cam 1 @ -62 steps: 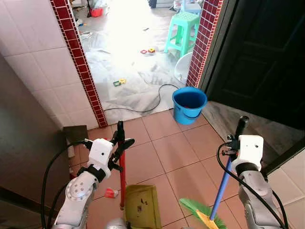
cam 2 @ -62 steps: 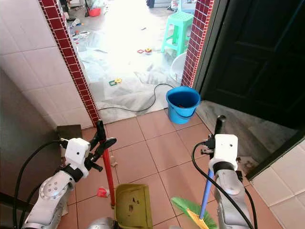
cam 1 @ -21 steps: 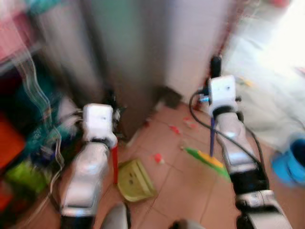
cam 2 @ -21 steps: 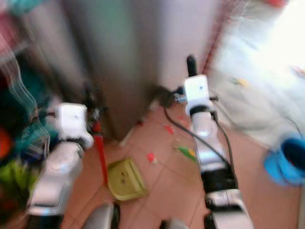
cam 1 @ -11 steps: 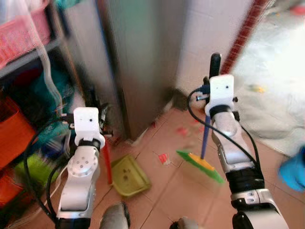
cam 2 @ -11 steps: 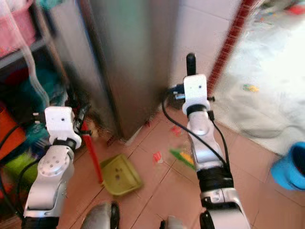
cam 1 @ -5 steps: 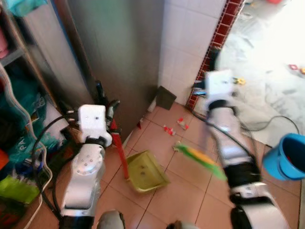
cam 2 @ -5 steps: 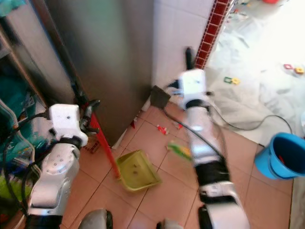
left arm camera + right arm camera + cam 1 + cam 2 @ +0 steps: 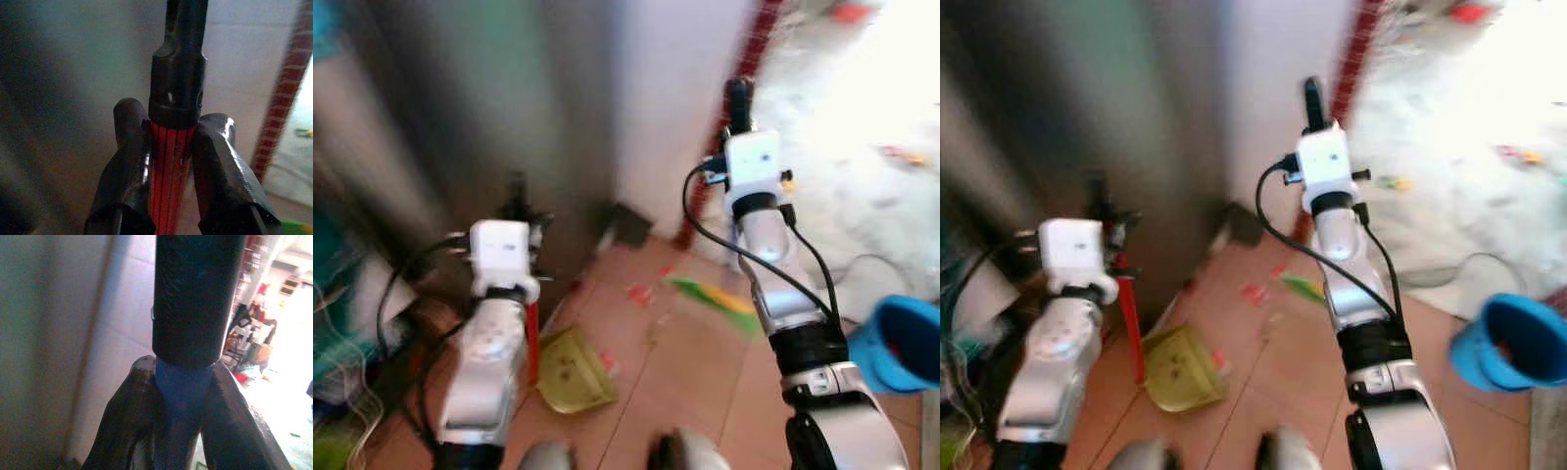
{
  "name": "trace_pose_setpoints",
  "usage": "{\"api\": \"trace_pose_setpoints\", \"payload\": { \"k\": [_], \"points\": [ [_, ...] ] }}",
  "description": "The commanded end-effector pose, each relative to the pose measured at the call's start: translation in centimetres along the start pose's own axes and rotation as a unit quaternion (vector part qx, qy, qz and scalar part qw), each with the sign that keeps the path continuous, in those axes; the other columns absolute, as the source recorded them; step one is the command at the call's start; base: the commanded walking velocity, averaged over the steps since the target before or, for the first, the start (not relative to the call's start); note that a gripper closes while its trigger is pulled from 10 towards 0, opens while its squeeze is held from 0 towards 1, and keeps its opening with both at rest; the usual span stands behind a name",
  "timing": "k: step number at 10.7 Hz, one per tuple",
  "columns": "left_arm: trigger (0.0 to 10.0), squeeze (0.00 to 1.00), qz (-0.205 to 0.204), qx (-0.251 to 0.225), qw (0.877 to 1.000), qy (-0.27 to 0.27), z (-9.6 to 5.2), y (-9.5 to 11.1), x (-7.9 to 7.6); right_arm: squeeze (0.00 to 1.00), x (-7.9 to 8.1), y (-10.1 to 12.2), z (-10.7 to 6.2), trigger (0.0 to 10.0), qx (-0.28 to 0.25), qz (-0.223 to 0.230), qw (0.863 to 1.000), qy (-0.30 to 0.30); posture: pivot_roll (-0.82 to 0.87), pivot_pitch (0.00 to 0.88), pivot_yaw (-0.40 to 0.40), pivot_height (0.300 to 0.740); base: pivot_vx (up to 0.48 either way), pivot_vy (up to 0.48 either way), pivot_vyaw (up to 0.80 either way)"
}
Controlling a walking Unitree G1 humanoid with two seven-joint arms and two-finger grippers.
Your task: Sweep floor
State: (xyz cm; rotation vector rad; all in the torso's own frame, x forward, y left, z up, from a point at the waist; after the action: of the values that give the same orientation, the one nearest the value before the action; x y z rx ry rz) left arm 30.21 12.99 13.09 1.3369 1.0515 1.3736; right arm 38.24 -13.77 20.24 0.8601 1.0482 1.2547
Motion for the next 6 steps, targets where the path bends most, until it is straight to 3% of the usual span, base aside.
{"api": "trace_pose_setpoints", "payload": {
  "k": [1,4,6],
  "points": [
    [10.0,0.0,-0.011,-0.032,0.999,-0.001,0.15,1.59,-0.28,0.0,-0.62,1.23,0.41,10.0,-0.027,-0.021,0.999,-0.005,0.05,0.055,-0.029,0.74,0.0,0.0,0.0],
    [10.0,0.0,0.014,-0.03,0.999,0.002,-0.3,1.46,-0.07,0.0,-0.67,1.17,0.29,10.0,-0.03,-0.036,0.999,0.005,0.05,0.067,-0.024,0.74,0.0,0.0,0.0],
    [10.0,0.0,0.029,-0.034,0.999,0.006,-0.45,1.61,0.07,0.0,-0.52,1.09,0.31,10.0,-0.029,-0.035,0.999,0.005,0.05,0.069,-0.029,0.74,0.0,0.0,0.8]
  ]
}}
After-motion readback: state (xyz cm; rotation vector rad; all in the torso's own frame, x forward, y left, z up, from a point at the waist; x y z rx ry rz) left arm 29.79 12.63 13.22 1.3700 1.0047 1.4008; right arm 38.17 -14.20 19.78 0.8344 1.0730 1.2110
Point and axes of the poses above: a point about 5 cm out from each wrist's last joint towards the gripper, its own z axis pointing out of the wrist towards the gripper, its own y axis along the axis of the wrist's last joint, x = y × z, the point moved 3 cm from there along z, pointing out of the wrist towards the gripper, and after that the axes turned 9 degrees about z, right-handed, at the moved point
